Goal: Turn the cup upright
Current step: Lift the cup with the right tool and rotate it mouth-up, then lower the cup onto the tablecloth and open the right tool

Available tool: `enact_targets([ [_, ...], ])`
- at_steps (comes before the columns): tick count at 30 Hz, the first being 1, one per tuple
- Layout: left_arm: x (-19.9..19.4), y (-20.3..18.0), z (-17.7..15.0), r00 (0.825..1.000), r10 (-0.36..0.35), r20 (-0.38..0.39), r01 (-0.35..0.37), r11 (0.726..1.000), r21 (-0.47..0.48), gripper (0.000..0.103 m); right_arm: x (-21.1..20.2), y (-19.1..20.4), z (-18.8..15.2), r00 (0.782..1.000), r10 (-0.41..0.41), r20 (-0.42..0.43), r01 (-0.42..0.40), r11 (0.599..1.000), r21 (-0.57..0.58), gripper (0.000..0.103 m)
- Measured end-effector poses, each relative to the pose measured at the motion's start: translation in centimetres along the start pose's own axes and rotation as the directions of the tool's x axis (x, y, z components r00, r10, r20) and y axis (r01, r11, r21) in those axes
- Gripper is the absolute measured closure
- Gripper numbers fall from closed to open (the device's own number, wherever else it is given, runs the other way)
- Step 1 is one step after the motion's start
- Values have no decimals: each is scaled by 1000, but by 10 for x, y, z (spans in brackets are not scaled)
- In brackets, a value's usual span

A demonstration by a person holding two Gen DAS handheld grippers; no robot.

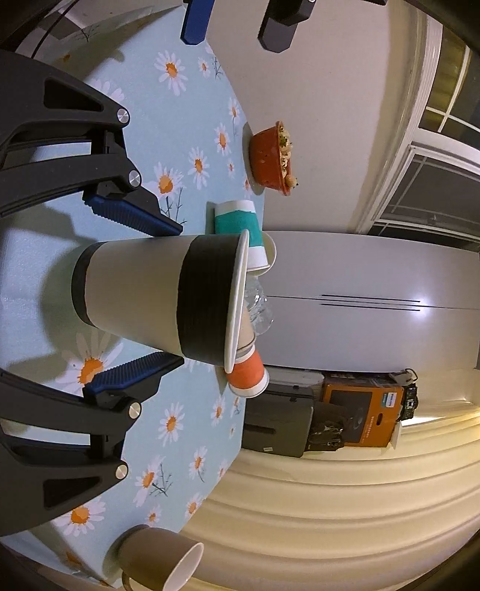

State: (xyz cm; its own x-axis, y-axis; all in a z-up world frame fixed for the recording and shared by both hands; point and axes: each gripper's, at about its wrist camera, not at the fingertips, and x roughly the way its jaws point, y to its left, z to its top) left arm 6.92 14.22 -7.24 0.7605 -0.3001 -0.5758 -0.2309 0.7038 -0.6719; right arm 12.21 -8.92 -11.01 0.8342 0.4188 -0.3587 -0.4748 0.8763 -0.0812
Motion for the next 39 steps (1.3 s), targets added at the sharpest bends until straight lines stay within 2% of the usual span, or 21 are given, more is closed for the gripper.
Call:
enact_targets([
  [18, 1, 3, 0, 1000, 27, 1, -27, 1000, -1, 23, -6, 1, 0, 1000, -2, -13, 2, 1000, -12, 38],
  [21, 2, 3, 1, 999, 32, 2, -32, 999, 1, 23, -8, -1, 1, 1000, -6, -12, 6, 1000, 0, 30],
  [31, 4, 1, 0, 998, 64, 10, -64, 998, 16, 23, -19, -5, 7, 1000, 7, -11, -7, 1000, 31, 22],
  [35, 2, -4, -2, 996, 83, 24, -84, 995, 49, 23, -32, -9, 15, 1000, 14, -1, -14, 999, 43, 12],
  [38, -4, -15, -7, 994, 93, 49, -98, 989, 113, 23, -45, -11, 22, 1000, 29, 8, -29, 999, 34, 9],
  [39, -6, -18, -9, 993, 98, 60, -105, 985, 135, 23, -52, -13, 27, 999, 32, 17, -33, 999, 39, 5],
])
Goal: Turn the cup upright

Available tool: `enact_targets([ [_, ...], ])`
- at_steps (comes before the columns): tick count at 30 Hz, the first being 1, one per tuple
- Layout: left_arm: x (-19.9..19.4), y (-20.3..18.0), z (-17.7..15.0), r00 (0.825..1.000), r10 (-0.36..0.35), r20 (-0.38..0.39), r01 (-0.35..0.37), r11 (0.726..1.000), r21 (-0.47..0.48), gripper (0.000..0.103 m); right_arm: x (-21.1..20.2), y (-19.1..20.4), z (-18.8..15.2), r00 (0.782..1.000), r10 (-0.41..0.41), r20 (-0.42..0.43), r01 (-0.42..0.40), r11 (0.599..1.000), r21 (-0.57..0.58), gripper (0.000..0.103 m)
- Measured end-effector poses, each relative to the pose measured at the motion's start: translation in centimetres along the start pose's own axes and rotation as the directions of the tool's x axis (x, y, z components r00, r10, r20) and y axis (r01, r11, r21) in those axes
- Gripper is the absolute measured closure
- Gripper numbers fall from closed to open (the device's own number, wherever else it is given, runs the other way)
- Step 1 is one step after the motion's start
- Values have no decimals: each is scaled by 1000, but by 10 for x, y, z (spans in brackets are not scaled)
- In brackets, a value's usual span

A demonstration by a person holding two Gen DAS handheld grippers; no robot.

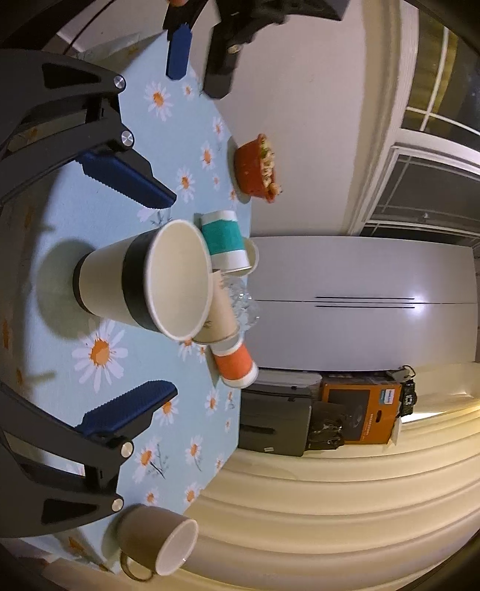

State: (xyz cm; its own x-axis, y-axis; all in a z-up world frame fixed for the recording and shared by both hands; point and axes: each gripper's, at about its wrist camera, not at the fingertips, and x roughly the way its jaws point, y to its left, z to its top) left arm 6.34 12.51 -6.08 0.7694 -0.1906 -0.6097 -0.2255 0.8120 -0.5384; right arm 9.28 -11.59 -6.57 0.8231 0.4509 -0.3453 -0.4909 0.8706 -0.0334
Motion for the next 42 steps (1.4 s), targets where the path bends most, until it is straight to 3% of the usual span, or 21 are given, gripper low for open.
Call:
enact_targets([
  [5, -13, -23, -11, 999, 20, 39, -25, 992, 122, 23, -31, -11, 19, 999, 25, 30, -26, 999, 26, 5],
  [10, -19, -35, -21, 1000, -6, 27, 2, 986, 165, 23, -59, -27, 42, 999, 14, 42, -15, 1000, 27, 5],
  [15, -38, -47, -25, 995, 10, 96, -31, 975, 220, 23, -90, -53, 73, 998, 34, 48, -35, 999, 23, 5],
  [16, -42, -49, -26, 994, 10, 105, -34, 971, 237, 19, -95, -57, 77, 998, 47, 40, -47, 999, 18, 5],
  [17, -47, -53, -27, 993, 6, 117, -37, 964, 263, 8, -102, -63, 83, 998, 62, 23, -63, 998, 19, 5],
  [21, -61, -67, -32, 991, -14, 131, -31, 942, 334, 7, -118, -79, 94, 993, 115, -25, -114, 992, 53, 5],
  [25, -75, -84, -42, 988, -35, 150, -29, 914, 405, 7, -130, -84, 93, 987, 150, -60, -146, 987, 59, 5],
  [31, -78, -103, -63, 989, -38, 140, -39, 863, 504, 7, -136, -79, 75, 987, 136, -87, -140, 990, -36, 5],
  [34, -73, -104, -72, 990, -22, 139, -54, 854, 518, 7, -135, -78, 63, 987, 125, -103, -133, 989, -71, 5],
  [42, -68, -107, -81, 992, -40, 117, -29, 841, 540, 7, -131, -83, 58, 982, 139, -127, -141, 990, -5, 5],
])
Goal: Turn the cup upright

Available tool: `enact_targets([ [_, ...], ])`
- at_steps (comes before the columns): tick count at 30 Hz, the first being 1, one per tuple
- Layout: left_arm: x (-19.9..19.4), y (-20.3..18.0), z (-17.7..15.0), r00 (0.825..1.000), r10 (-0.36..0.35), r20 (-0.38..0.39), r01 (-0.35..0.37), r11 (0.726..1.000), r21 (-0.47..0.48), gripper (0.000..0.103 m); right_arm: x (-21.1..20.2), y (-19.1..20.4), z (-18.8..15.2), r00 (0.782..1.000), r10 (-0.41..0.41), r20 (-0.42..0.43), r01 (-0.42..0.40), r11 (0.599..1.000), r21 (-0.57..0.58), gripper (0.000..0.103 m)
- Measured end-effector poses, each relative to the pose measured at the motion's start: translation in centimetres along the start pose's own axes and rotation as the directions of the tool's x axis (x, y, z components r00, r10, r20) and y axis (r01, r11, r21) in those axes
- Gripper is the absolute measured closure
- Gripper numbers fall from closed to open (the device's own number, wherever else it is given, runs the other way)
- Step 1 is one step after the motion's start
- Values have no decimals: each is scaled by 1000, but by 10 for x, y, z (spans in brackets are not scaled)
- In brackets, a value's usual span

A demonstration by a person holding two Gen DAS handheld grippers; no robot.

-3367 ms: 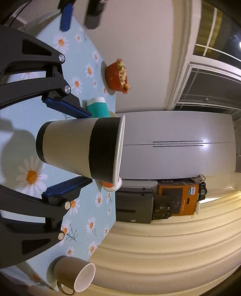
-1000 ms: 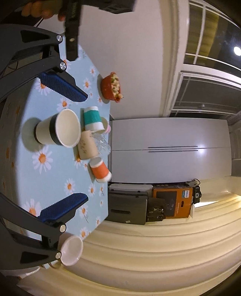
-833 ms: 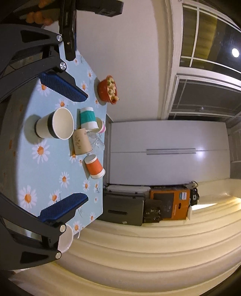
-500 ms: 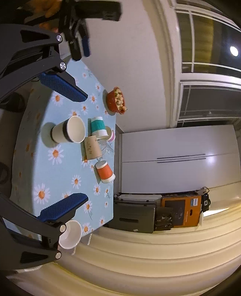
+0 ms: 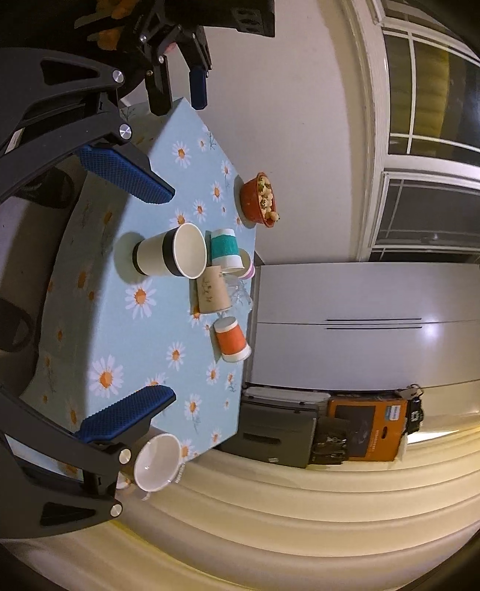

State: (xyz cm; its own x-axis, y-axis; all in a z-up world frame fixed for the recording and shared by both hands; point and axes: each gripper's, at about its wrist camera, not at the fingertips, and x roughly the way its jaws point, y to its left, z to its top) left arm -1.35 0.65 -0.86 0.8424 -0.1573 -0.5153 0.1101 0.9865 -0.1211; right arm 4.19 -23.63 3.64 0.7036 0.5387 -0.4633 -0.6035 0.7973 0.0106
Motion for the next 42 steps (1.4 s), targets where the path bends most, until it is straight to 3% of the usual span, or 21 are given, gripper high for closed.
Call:
enact_targets([
  [13, -1, 1, -8, 999, 31, 7, -31, 999, -14, 7, 11, 4, -11, 998, -22, -52, 23, 999, 33, 5],
  [42, 6, -5, -10, 999, 33, -18, -33, 999, 7, 7, 14, 12, -15, 997, -48, -56, 47, 999, -24, 5],
])
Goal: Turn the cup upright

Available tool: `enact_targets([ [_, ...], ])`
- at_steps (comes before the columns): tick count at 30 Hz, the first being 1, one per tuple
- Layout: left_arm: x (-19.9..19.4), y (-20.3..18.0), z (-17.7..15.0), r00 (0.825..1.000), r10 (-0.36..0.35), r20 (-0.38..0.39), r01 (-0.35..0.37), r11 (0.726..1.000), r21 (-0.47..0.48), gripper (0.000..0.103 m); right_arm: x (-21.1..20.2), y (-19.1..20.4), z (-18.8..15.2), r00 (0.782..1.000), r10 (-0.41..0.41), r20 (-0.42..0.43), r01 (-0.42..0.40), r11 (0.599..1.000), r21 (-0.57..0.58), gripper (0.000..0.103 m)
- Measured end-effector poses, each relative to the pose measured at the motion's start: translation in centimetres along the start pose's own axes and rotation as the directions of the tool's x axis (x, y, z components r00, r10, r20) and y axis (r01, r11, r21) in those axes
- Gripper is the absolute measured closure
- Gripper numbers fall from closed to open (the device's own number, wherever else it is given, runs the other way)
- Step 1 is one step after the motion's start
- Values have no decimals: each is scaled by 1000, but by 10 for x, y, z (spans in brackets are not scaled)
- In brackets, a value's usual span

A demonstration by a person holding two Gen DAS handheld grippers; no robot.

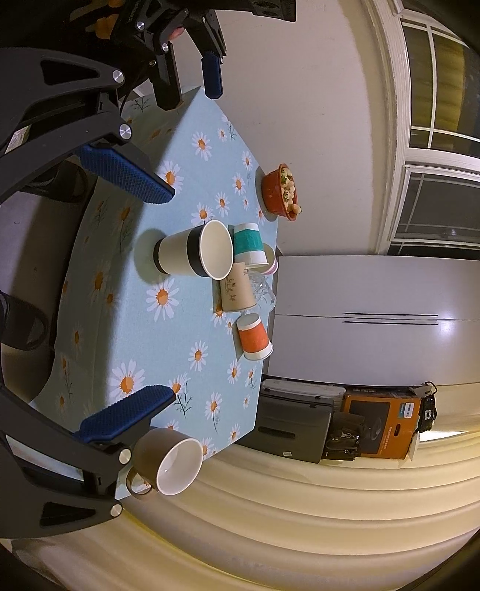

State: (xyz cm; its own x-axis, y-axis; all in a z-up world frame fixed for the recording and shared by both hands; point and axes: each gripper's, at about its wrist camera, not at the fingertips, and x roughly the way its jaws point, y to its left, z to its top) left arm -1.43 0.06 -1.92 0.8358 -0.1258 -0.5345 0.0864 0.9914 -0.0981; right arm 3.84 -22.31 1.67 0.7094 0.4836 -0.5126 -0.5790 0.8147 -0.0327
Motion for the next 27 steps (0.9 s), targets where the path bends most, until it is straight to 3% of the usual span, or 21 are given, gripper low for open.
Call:
enact_targets([
  [27, 0, 0, 0, 1000, 0, 0, 0, 1000, -2, 7, 4, -3, -3, 1000, -1, -13, 1, 1000, -2, 5],
])
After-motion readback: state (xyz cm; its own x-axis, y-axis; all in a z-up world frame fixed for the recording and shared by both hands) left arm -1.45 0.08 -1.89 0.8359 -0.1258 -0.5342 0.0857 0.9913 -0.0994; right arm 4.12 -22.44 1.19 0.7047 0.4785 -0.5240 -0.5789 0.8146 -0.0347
